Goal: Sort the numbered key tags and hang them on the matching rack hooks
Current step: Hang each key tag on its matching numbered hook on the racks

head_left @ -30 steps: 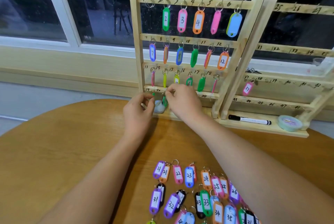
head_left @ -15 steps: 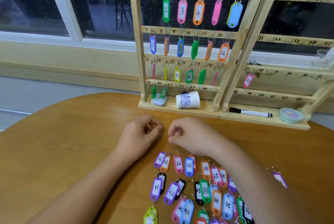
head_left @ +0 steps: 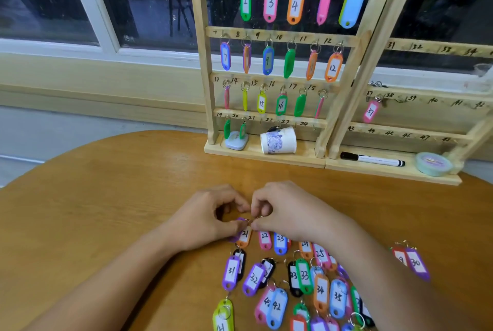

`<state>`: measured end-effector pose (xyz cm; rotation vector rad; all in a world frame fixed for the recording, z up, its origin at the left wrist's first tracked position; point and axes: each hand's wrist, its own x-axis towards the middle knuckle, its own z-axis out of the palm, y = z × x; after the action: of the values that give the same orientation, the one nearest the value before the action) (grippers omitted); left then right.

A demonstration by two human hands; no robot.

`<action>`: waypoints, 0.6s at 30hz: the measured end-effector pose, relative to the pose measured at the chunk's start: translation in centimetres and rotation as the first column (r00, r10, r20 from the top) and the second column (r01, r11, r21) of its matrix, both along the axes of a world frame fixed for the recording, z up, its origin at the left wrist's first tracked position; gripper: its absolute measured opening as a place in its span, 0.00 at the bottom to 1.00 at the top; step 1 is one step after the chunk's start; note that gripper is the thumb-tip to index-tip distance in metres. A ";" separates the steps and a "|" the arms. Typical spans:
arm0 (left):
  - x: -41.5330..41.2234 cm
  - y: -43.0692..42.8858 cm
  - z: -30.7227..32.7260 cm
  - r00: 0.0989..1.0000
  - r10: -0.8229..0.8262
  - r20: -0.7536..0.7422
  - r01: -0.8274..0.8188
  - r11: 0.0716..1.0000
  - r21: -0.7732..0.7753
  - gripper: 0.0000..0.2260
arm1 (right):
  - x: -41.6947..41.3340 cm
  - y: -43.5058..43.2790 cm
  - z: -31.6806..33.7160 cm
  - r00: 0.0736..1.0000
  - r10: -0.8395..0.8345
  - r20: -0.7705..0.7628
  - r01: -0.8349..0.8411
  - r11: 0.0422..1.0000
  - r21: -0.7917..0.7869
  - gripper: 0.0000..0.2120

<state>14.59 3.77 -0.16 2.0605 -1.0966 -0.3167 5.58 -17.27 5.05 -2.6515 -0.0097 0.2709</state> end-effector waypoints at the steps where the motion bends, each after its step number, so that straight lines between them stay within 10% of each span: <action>1: 0.0 0.0 0.0 1.000 0.000 0.002 0.000 1.000 0.005 0.13 | 0.0 0.0 0.0 1.000 -0.001 0.007 0.001 1.000 0.009 0.07; 18: 0.4 -0.1 0.2 0.982 0.074 -0.176 -0.084 0.995 -0.054 0.03 | 0.3 -0.6 0.7 0.999 -0.034 0.032 0.033 0.999 0.043 0.06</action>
<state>15.01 3.63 0.07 1.9755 -0.9061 -0.4098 5.84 -17.86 5.72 -2.6112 0.0178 0.2135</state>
